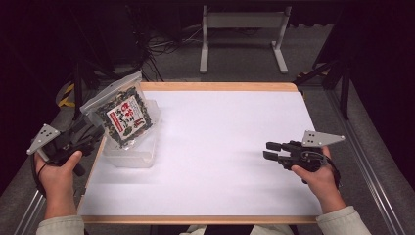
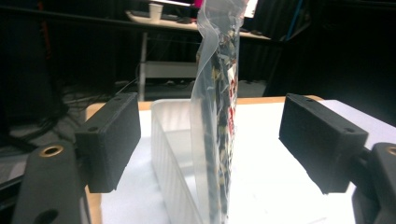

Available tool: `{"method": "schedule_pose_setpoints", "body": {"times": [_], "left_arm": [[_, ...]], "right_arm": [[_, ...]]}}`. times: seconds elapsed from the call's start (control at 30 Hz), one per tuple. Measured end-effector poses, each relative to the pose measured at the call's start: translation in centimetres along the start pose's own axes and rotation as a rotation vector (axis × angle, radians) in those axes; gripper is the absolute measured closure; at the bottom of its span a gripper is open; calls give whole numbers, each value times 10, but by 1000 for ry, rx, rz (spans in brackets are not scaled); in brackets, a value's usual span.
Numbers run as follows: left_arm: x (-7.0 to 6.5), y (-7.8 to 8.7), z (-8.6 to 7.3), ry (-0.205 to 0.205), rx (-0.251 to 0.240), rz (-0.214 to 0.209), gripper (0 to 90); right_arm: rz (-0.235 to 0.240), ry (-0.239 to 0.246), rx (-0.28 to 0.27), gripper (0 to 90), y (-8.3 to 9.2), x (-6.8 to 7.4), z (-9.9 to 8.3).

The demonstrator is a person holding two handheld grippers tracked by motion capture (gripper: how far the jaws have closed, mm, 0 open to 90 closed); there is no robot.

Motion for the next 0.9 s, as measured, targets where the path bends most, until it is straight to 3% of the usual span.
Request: {"method": "schedule_pose_setpoints", "body": {"times": [0.17,0.33,0.63,0.9], "left_arm": [[-9,18,7,-9,8,11,199],[-32,30,25,-41,-6,-17,188],[-98,22,52,-115,-5,-158,174],[-155,-1,51,-174,59,-318,152]], "right_arm": [[16,7,2,604,-6,-1,5],[23,7,-3,586,-9,-3,9],[21,-1,-7,492,-10,-6,11],[4,-18,-12,431,-4,-11,7]]}}
Point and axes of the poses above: each handheld gripper's, and its own axes: y roughly backward along the jaws, z roughly out of its top, x roughly to its left, the point moved 9 cm from there along -y, roughly forward along the jaws, and after that the axes turned 14 degrees about -y, right-handed, at the moved point
